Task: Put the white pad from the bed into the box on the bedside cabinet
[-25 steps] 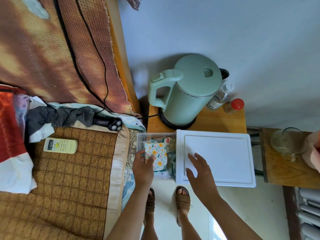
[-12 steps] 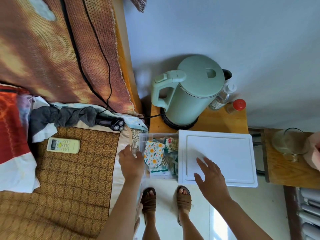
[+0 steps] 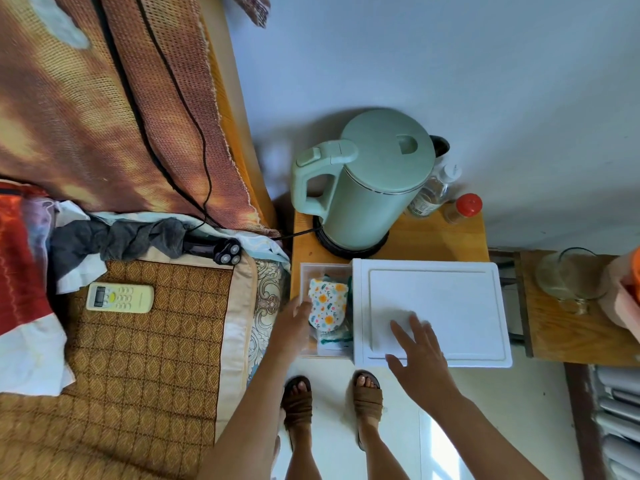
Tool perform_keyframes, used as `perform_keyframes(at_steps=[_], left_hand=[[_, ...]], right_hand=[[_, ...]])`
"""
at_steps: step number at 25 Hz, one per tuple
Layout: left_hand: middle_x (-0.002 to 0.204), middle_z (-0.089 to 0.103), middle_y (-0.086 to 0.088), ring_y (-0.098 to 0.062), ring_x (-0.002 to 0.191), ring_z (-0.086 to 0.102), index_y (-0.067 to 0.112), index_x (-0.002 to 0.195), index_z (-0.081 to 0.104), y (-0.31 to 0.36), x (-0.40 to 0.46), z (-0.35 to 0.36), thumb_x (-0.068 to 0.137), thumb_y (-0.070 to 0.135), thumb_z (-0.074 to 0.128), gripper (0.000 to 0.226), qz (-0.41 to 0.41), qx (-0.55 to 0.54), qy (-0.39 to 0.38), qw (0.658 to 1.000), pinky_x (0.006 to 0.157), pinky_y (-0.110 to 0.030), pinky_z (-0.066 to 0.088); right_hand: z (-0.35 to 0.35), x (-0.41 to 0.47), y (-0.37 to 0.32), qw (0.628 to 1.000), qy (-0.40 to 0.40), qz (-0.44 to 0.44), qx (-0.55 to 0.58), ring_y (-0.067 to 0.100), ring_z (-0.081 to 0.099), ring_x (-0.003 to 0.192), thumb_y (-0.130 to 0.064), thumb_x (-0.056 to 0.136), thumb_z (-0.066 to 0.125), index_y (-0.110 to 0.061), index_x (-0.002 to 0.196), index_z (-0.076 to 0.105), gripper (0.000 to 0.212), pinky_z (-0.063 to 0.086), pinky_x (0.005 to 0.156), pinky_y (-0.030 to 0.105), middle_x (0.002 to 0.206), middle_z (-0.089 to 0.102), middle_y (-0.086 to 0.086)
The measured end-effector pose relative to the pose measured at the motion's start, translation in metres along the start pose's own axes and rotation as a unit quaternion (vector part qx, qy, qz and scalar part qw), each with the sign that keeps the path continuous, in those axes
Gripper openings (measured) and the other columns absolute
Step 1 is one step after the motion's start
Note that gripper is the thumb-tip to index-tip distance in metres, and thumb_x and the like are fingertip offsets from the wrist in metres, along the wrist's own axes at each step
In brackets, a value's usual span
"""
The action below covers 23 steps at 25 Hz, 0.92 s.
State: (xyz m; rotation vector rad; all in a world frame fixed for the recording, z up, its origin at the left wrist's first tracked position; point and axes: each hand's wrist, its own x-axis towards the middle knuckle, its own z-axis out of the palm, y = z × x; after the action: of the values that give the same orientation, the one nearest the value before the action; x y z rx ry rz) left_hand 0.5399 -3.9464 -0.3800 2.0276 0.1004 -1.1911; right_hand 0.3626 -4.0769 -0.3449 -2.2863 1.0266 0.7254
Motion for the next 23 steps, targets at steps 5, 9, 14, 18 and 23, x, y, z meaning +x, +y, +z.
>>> perform_keyframes(at_steps=[5, 9, 14, 18, 23], left_hand=[[0.146, 0.045, -0.003, -0.023, 0.13, 0.043, 0.023, 0.138, 0.043, 0.015, -0.012, 0.04, 0.096, 0.043, 0.034, 0.048, -0.024, -0.065, -0.088, 0.994, 0.096, -0.034, 0.037], [0.142, 0.047, -0.003, -0.018, 0.116, 0.047, 0.027, 0.138, 0.041, 0.023, -0.016, 0.061, 0.095, 0.044, 0.033, 0.046, -0.033, -0.113, -0.103, 0.988, 0.093, -0.036, 0.038], [0.143, 0.047, -0.002, -0.021, 0.126, 0.044, 0.025, 0.138, 0.041, 0.023, -0.014, 0.071, 0.096, 0.045, 0.033, 0.048, -0.019, -0.1, -0.097, 0.99, 0.102, -0.038, 0.036], [0.146, 0.043, -0.003, -0.022, 0.129, 0.042, 0.025, 0.14, 0.038, 0.016, -0.017, 0.071, 0.096, 0.044, 0.032, 0.048, -0.01, -0.087, -0.09, 0.992, 0.107, -0.04, 0.035], [0.151, 0.037, -0.006, -0.023, 0.136, 0.037, 0.02, 0.144, 0.031, -0.003, -0.042, 0.065, 0.097, 0.04, 0.036, 0.052, 0.009, 0.036, -0.024, 0.999, 0.107, -0.033, 0.033]], right_hand=[[0.0, -0.002, -0.002, 1.0, -0.004, 0.003, 0.001, 0.026, -0.008, 0.146, -0.036, 0.095, 0.045, -0.032, 0.147, 0.014, 0.061, 0.025, 0.115, 0.051, 0.159, -0.009, -0.001], [-0.003, -0.003, -0.003, 1.0, -0.018, 0.008, -0.009, 0.024, -0.011, 0.146, -0.038, 0.096, 0.042, -0.035, 0.147, 0.01, 0.061, 0.018, 0.114, 0.056, 0.159, -0.013, -0.002], [-0.004, -0.002, -0.004, 0.999, -0.033, 0.01, -0.012, 0.026, -0.013, 0.145, -0.038, 0.096, 0.041, -0.034, 0.147, 0.008, 0.061, 0.015, 0.115, 0.056, 0.158, -0.016, 0.001], [-0.003, 0.0, -0.006, 0.999, -0.04, 0.007, -0.01, 0.026, -0.013, 0.145, -0.035, 0.095, 0.044, -0.036, 0.147, 0.01, 0.062, 0.014, 0.115, 0.056, 0.159, -0.015, 0.001], [-0.011, -0.005, -0.005, 0.999, -0.051, -0.013, 0.009, 0.022, -0.011, 0.146, -0.032, 0.095, 0.043, -0.034, 0.146, 0.011, 0.06, 0.014, 0.113, 0.061, 0.159, -0.013, -0.003]])
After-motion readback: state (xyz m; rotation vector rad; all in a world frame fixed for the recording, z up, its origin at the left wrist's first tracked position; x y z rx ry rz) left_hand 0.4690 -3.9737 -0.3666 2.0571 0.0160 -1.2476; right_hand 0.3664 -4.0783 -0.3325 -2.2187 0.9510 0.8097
